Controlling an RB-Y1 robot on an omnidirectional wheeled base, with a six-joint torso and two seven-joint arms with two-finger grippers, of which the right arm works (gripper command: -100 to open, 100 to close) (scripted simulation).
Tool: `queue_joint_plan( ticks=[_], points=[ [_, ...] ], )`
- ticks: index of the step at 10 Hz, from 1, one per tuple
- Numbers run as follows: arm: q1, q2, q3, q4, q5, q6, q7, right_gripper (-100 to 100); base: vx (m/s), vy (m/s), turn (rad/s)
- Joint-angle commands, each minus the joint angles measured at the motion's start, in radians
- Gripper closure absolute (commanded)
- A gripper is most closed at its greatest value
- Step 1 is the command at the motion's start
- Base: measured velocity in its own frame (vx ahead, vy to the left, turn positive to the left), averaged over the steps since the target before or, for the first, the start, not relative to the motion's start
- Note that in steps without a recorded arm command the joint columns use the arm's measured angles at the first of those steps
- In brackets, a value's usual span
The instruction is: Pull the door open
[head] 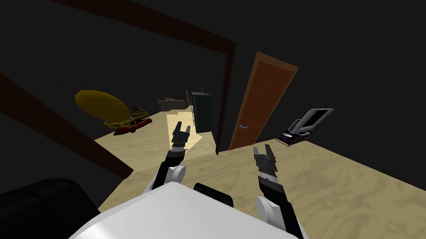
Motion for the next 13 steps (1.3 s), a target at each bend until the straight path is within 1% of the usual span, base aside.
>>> queue_joint_plan(
  ticks=[1,8,13],
  points=[
    [-0.005,-0.013,0.002,0.034,-0.005,-0.017,-0.009,-100,0.078,-0.056,0.096],
    [-0.038,-0.057,0.018,0.188,-0.023,-0.079,-0.038,-100,0.088,-0.066,0.093],
    [-0.064,-0.090,0.031,0.306,-0.036,-0.127,-0.060,-100,0.082,-0.075,0.096]
  ],
)
